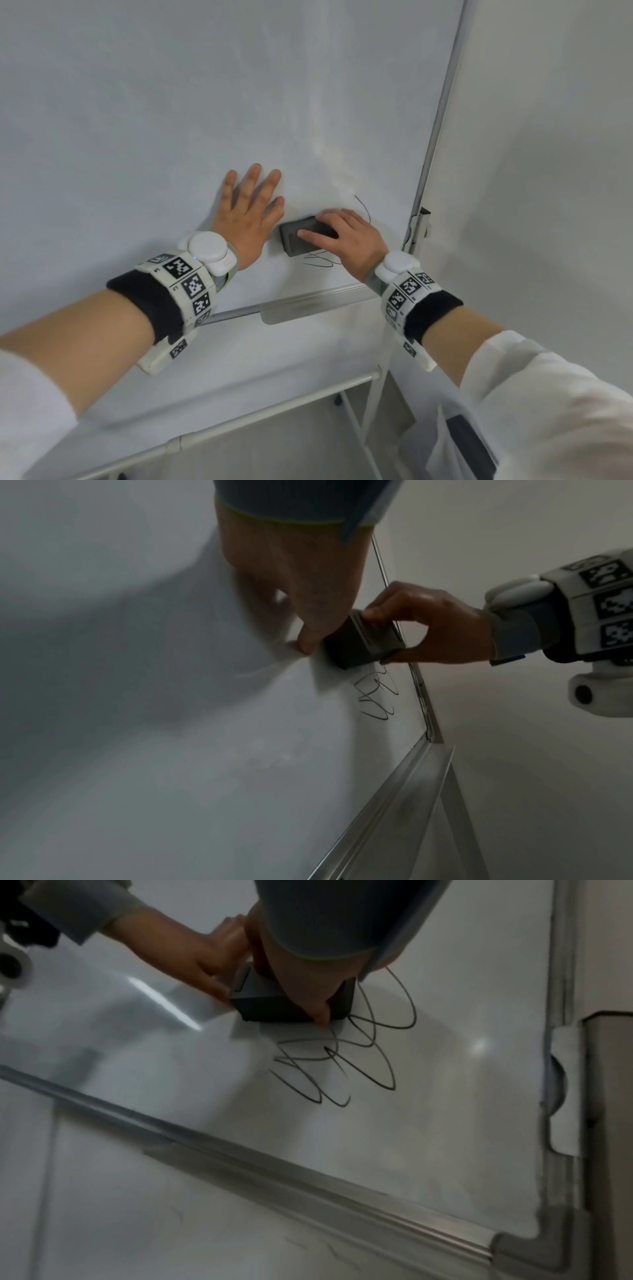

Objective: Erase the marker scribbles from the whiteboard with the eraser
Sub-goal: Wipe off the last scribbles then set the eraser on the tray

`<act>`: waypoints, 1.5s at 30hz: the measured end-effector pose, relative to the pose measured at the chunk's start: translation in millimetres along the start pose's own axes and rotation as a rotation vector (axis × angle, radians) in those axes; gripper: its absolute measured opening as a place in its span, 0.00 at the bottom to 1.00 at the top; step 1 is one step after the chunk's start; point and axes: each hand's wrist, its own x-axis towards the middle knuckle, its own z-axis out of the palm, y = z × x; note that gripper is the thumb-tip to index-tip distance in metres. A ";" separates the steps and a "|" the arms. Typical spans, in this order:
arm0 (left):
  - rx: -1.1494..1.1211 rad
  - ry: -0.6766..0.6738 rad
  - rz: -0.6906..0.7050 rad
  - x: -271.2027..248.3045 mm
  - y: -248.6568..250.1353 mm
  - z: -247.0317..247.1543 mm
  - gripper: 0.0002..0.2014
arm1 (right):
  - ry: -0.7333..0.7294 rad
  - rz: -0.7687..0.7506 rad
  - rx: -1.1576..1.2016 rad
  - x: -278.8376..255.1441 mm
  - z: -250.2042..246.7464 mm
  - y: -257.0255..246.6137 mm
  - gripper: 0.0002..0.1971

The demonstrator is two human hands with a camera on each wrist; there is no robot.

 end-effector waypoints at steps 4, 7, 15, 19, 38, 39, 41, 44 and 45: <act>0.000 0.004 0.017 -2.0 -0.7 1.6 0.36 | 0.017 -0.047 -0.024 -5.7 12.3 -2.2 0.21; 0.012 -0.020 0.015 -4.1 -2.1 -1.2 0.41 | -0.083 -0.186 -0.040 -34.3 27.4 0.4 0.24; 0.032 -0.092 -0.029 -3.5 8.3 0.7 0.41 | -0.053 -0.136 0.023 -12.9 18.1 -7.9 0.22; 0.070 -0.222 -0.041 -7.7 8.7 0.5 0.43 | -0.044 -0.180 0.029 -26.4 23.7 0.9 0.27; 0.079 -0.427 -0.083 -5.9 18.8 -5.6 0.44 | -0.139 0.348 0.048 -44.0 6.1 18.3 0.21; 0.077 -0.427 -0.083 -5.8 18.9 -5.4 0.43 | -0.113 0.278 0.066 -53.3 11.1 15.4 0.28; 0.063 -0.435 -0.087 -3.6 19.4 -8.3 0.41 | -0.125 0.216 0.096 -59.2 14.8 19.3 0.34; 0.075 -0.474 -0.108 0.9 24.9 -13.1 0.37 | -0.011 0.485 0.169 -37.0 -4.7 30.3 0.28; 0.085 -0.478 -0.115 1.6 27.9 -13.4 0.36 | 0.045 0.590 0.173 -29.5 -12.4 36.4 0.28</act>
